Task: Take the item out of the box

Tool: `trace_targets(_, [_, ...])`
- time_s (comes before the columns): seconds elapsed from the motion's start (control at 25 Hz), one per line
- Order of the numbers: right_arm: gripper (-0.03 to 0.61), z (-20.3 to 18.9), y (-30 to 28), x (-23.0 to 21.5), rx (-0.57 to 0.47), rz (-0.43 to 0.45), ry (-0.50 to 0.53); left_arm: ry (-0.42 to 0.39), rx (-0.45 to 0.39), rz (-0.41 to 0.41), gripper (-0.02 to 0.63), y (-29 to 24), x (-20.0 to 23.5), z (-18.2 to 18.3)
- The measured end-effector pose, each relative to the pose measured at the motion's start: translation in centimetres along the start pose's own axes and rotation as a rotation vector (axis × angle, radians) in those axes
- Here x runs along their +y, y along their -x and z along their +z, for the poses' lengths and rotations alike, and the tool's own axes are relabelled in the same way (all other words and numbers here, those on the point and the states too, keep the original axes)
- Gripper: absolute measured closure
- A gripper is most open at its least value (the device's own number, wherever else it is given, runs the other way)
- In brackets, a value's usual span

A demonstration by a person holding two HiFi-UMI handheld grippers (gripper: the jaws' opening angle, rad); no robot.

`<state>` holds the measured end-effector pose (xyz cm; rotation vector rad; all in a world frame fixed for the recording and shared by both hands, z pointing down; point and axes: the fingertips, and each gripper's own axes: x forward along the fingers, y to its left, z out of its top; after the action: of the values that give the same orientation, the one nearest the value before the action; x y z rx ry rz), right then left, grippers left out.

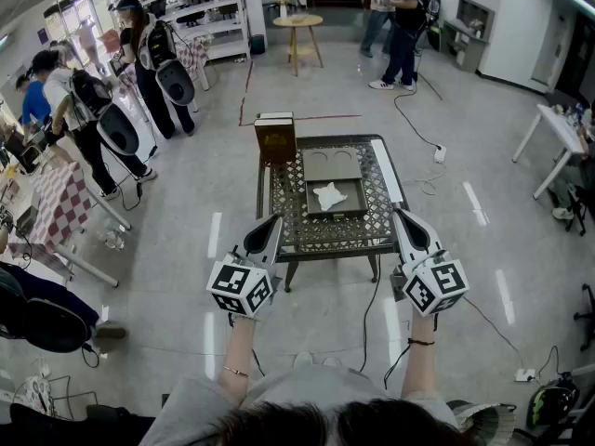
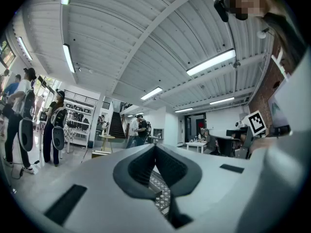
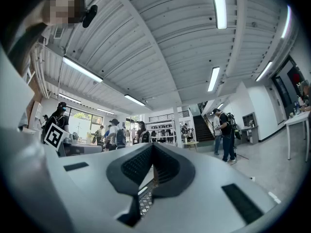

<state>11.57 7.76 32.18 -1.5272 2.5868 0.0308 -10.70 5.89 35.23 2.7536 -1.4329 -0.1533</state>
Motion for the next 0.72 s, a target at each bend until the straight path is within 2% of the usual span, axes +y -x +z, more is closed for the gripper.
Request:
trace_targets(0.28, [0.558,0.0,0.2,-0.3,0.003,-0.001,-0.010,0.006,0.004,-0.005,0.597,-0.2,-0.5,-0.1])
trace_targets(0.72, [0.558,0.0,1.5,-0.7,0.008,0.070,-0.074,0.021,0.033,0.010,0.597,0.4,-2.6,-1.2])
